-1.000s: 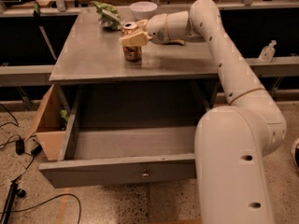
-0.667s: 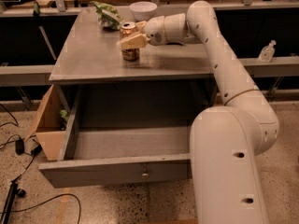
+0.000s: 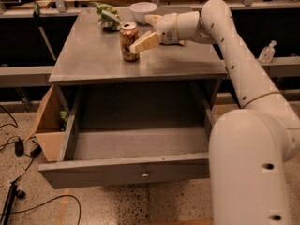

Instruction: Pick orange can from top drawer and place on counter

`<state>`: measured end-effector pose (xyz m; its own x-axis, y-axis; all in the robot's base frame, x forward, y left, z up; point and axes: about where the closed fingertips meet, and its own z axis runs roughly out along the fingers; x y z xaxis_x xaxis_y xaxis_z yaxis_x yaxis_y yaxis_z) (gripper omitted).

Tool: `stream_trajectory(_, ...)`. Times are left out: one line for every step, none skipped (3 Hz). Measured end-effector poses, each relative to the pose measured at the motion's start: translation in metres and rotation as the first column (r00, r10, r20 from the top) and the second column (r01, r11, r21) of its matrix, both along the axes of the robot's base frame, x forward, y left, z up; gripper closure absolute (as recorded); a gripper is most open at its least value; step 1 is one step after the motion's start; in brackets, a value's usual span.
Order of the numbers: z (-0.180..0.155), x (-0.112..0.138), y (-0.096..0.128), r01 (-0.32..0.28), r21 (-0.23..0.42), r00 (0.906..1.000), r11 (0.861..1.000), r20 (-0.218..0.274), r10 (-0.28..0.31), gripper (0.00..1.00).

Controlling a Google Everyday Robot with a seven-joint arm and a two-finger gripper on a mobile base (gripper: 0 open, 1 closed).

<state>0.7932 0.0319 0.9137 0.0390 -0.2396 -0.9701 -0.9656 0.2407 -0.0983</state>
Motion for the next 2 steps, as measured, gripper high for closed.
stream_trajectory(0.034,-0.021,-0.065,0.138,0.006,0.9887,0.99,0.057,-0.138,0.0)
stream_trajectory(0.019,-0.032,-0.105,0.208,-0.005,0.9778,0.978,0.03,-0.207,0.0)
